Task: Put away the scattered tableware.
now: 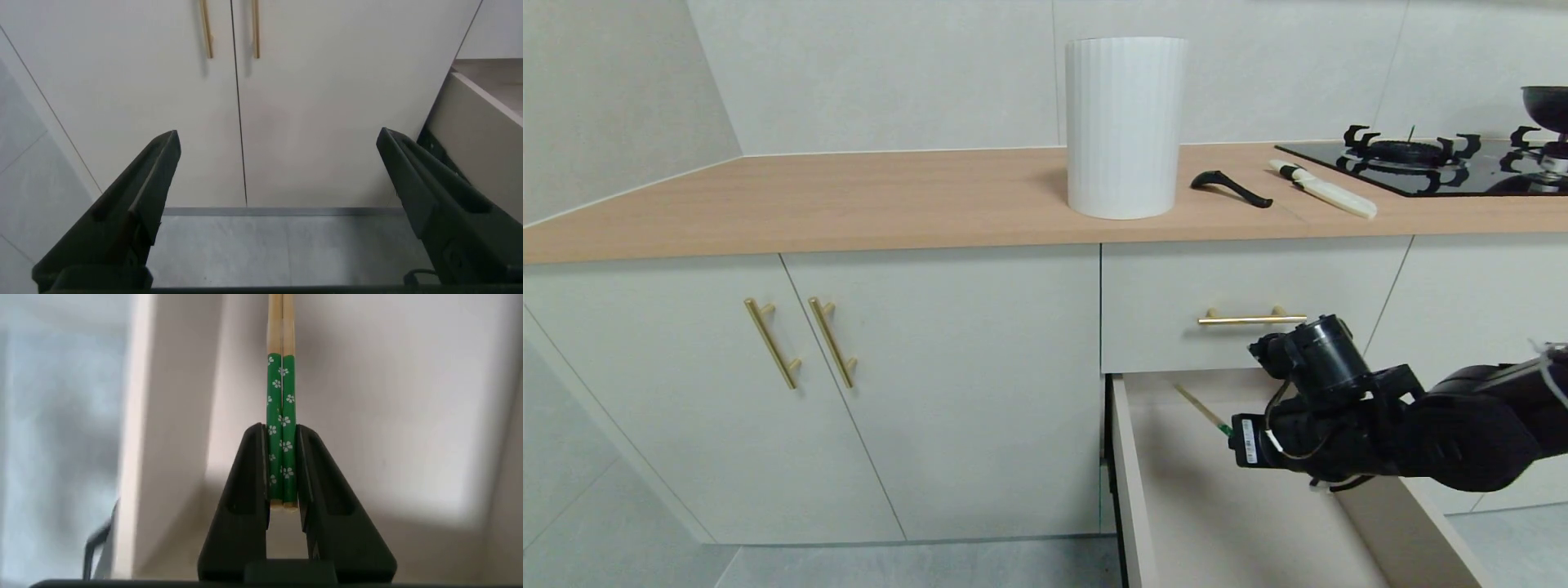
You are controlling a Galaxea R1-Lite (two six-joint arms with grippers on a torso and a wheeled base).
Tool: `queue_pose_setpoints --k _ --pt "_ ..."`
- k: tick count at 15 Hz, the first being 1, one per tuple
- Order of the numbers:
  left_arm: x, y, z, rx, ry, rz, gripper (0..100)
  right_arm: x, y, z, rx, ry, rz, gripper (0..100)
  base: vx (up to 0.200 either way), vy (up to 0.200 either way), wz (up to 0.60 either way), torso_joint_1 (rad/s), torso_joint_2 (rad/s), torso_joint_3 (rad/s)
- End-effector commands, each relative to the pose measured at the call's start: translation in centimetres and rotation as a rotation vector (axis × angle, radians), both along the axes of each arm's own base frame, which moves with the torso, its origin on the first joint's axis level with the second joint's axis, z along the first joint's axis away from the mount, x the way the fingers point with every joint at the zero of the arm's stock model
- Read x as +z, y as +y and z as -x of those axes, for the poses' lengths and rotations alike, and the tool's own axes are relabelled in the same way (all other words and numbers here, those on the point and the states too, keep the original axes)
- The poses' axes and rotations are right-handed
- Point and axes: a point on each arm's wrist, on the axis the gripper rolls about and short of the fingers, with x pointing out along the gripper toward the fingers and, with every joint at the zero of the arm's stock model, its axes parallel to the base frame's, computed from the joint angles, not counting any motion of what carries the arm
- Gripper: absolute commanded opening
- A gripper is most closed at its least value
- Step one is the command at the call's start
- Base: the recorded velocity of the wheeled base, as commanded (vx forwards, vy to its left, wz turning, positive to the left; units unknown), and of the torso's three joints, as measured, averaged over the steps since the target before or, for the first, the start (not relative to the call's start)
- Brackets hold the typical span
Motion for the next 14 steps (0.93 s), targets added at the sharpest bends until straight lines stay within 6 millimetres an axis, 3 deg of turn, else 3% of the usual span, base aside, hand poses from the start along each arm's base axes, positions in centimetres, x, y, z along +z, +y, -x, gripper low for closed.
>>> queue_pose_setpoints --k 1,11,14 --pt "0.0 0.0 0.0 0.002 0.002 0.000 100 -4.2 1.0 -1.5 -0.054 0.051 0.053 0 0.000 0.000 0.00 0.000 0.00 0.000" --pt "0.0 0.0 0.0 0.002 0.002 0.000 100 -8.5 2.7 -1.5 -0.025 0.081 0.093 0 0.000 0.000 0.00 0.000 0.00 0.000" --pt "0.0 0.0 0.0 0.002 0.002 0.000 100 -11.0 3.1 -1.3 -0.024 0.105 0.133 0 0.000 0.000 0.00 0.000 0.00 0.000"
